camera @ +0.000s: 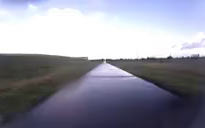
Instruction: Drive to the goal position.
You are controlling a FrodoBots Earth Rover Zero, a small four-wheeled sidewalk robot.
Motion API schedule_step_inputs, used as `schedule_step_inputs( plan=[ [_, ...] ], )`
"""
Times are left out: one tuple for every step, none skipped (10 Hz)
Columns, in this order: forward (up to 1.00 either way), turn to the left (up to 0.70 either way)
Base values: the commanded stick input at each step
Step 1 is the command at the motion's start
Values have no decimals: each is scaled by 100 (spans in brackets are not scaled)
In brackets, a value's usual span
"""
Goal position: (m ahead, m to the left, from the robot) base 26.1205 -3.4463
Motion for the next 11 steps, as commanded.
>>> schedule_step_inputs(
  plan=[
    [45,0],
    [45,0],
    [45,0],
    [45,0],
    [45,0],
    [45,0],
    [45,0],
    [45,0],
    [45,0],
    [45,0],
    [45,0]
  ],
)
